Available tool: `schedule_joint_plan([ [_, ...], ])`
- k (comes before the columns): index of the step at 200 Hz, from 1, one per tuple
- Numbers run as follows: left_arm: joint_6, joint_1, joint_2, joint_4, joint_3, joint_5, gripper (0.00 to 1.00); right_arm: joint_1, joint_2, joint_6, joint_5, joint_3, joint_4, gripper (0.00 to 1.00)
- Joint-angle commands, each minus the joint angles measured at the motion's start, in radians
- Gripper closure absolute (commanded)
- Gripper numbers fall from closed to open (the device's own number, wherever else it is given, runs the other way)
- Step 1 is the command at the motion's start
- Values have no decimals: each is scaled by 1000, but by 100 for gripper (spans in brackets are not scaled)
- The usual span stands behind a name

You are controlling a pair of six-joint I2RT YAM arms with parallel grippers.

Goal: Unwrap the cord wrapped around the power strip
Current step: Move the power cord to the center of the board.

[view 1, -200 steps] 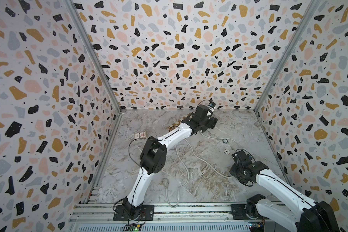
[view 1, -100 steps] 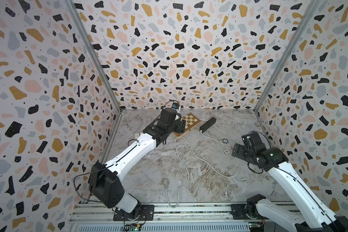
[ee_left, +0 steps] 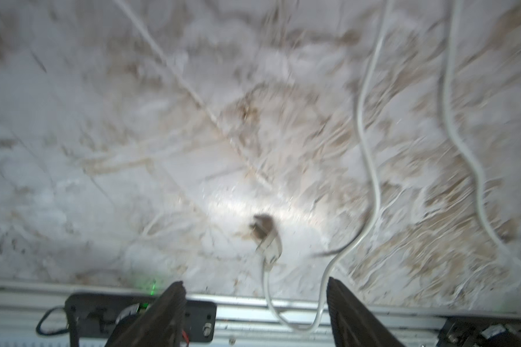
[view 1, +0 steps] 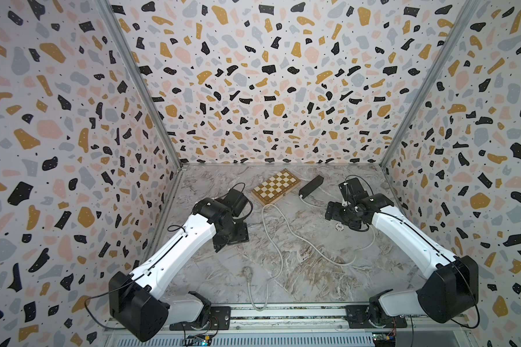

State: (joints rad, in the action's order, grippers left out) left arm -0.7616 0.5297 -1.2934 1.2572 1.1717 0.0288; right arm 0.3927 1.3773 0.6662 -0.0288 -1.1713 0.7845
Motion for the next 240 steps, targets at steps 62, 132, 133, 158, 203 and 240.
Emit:
schedule_joint_plan([
  [62,-105,177,-9,-121,-272,167,15,0,-50,-28,50,78,-10,11],
  [132,-105,241,-236,-375,-361,131,35,0,-106,-43,27,81,16,12],
  [133,-105,241,-238,-379,-363,131,35,-1,-107,-43,27,80,17,12],
  [158,-100,240,-314,-425,-347,115,44,0,-109,-42,26,66,19,12],
  [203,-69,228,-363,-321,-264,-15,75,0,-129,-51,0,42,32,12],
  [240,21,64,-245,-162,-184,-210,88,-2,-145,-51,-23,39,32,12],
])
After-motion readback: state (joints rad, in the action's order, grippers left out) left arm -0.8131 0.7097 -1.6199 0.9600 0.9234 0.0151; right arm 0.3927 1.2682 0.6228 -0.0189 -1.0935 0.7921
